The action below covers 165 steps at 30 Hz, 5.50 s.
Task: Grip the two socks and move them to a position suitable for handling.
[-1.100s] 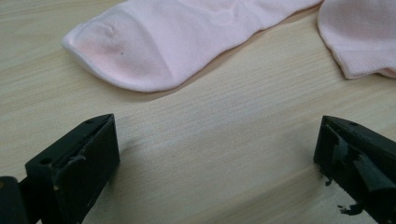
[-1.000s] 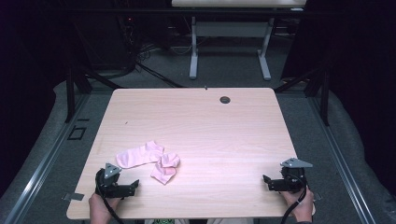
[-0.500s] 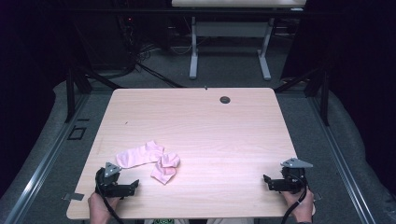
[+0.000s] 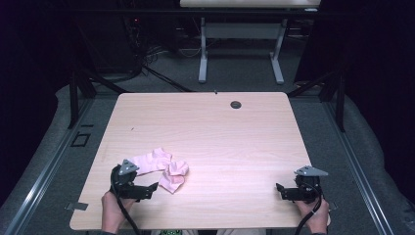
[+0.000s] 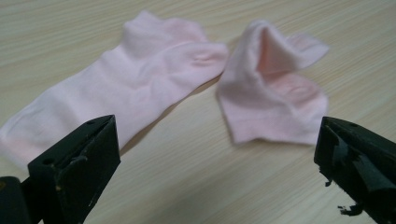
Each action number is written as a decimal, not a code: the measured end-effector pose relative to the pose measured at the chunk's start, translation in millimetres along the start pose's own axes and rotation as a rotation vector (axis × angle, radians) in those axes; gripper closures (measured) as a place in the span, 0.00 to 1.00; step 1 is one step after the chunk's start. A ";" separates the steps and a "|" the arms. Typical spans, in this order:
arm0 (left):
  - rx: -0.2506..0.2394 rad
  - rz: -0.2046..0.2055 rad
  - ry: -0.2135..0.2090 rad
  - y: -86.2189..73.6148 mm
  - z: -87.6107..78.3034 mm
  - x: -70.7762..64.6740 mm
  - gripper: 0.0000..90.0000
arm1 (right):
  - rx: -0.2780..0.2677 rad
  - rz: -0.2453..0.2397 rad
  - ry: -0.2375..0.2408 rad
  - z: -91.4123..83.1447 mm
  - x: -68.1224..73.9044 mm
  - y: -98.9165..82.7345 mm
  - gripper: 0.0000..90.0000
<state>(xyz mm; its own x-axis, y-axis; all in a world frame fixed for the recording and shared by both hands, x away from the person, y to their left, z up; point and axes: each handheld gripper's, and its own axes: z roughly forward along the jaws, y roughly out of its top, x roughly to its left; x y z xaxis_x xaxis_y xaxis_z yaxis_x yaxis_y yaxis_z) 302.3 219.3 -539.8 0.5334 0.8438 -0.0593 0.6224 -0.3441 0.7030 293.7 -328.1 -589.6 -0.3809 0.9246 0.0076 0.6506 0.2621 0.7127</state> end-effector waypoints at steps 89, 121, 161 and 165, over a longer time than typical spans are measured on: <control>0.198 0.331 -0.384 49.8 88.1 -140.7 0.74 | 0.000 0.006 -0.011 0.1 -0.7 0.1 0.01; 0.113 -0.092 -0.058 58.4 30.6 15.0 0.00 | -0.001 0.005 -0.014 0.1 -0.5 0.0 0.01; 0.220 -0.074 0.180 41.6 67.2 46.2 0.94 | -0.003 0.006 -0.014 -0.1 -0.5 -0.1 0.01; 0.214 -0.071 0.178 41.4 66.9 47.0 0.95 | -0.003 0.007 -0.014 -0.1 -0.5 -0.1 0.01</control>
<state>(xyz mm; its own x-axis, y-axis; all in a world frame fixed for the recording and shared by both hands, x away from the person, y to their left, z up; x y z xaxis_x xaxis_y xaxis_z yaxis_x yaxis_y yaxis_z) 391.5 217.2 -561.0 0.3871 0.9214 0.0351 0.7713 -0.3444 0.5352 293.8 -328.6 -589.6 -0.3673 0.9301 0.0027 0.6514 0.2552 0.7145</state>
